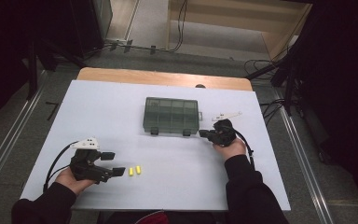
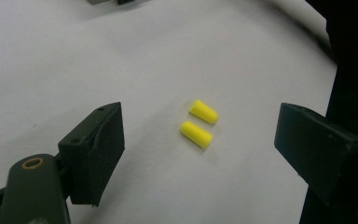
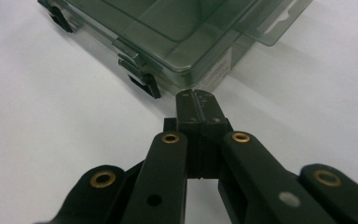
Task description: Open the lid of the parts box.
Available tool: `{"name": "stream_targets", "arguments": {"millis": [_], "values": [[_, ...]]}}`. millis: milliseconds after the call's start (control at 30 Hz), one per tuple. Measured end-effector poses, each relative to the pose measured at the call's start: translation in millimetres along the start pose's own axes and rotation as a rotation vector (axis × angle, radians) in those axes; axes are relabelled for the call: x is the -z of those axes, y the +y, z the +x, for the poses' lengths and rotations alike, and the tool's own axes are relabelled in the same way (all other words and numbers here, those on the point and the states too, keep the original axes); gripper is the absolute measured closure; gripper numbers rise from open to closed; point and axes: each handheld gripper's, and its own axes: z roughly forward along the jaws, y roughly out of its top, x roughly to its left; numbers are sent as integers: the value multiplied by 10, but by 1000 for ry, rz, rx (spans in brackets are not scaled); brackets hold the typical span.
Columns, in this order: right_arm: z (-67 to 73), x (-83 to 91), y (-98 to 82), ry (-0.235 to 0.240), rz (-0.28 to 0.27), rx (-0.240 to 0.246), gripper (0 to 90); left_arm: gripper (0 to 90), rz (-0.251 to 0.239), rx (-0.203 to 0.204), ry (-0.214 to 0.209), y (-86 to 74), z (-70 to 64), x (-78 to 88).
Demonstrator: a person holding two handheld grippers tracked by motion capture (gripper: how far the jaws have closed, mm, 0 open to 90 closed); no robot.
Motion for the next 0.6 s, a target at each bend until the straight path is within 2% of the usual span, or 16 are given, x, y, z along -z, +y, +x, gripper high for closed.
{"name": "stream_targets", "arguments": {"millis": [200,333,600], "values": [[11,5,1,-2,2,10,874,162,-3,-1,2,-2,-2,0],[8,25,8,-1,-16,6,873,162,1,-1,1,-1,0,1],[5,14,4,1,-7,6,874,162,1,0,1,0,0,0]]}}
